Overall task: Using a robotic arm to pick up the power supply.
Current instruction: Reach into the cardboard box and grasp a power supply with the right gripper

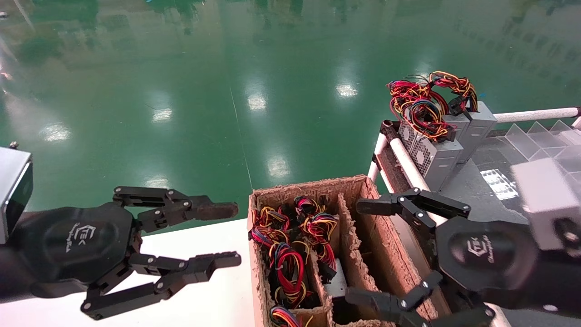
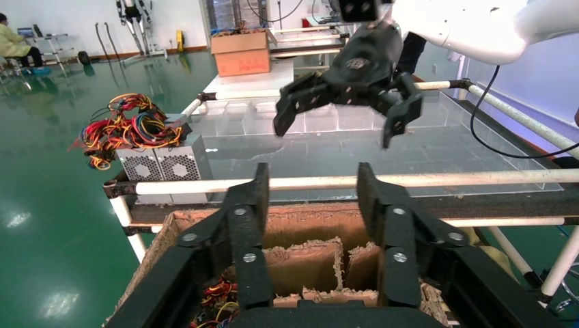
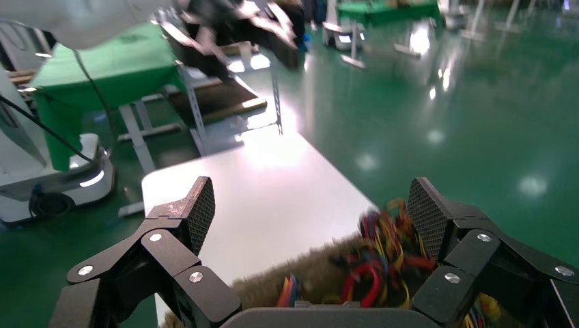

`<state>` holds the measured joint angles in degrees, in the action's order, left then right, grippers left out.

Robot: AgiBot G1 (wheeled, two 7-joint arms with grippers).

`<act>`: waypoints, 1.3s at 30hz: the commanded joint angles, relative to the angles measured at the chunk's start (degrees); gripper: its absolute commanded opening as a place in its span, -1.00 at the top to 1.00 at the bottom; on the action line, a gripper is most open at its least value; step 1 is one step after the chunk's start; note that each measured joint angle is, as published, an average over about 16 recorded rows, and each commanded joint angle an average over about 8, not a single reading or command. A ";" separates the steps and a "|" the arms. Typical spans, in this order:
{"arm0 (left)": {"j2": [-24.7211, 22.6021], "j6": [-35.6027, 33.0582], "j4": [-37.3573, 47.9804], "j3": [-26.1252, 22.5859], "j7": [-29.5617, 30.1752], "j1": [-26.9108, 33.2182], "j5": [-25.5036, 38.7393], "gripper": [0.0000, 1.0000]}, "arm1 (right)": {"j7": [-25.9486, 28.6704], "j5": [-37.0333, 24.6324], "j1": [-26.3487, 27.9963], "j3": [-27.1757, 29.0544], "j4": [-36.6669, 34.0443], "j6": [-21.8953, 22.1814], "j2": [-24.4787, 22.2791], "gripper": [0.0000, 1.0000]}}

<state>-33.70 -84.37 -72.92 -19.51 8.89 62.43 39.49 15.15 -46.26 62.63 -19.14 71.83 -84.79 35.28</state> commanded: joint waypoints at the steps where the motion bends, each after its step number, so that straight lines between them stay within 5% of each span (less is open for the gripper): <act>1: 0.00 0.00 0.00 0.00 0.00 0.00 0.00 -1.00 | 1.22 -1.08 0.30 -0.75 -0.41 0.30 -0.05 -1.00; 8: 0.00 0.00 0.01 -0.01 -0.01 0.01 -0.01 -1.00 | 5.19 -7.25 2.63 -5.90 -2.61 -1.22 3.31 -1.00; 10: 0.00 0.00 0.01 -0.01 -0.01 0.01 -0.01 -1.00 | 5.60 -8.75 3.16 -7.46 -4.01 -2.05 4.99 -0.66; 16: 0.01 0.00 0.01 -0.02 -0.01 0.01 -0.01 -1.00 | 4.53 -13.49 4.43 -11.57 -8.39 -3.55 9.84 0.84; 17: 0.01 0.00 0.01 -0.02 -0.01 0.01 -0.01 -1.00 | 4.27 -14.24 4.61 -12.10 -8.99 -3.55 10.46 0.95; 39: 0.01 0.01 0.01 -0.05 -0.02 0.02 -0.03 -1.00 | 0.41 -20.57 5.91 -15.77 -14.31 -0.80 16.98 1.00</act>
<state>-33.69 -84.35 -72.91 -19.55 8.86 62.45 39.46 15.56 -66.94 68.59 -34.96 57.49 -85.65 52.21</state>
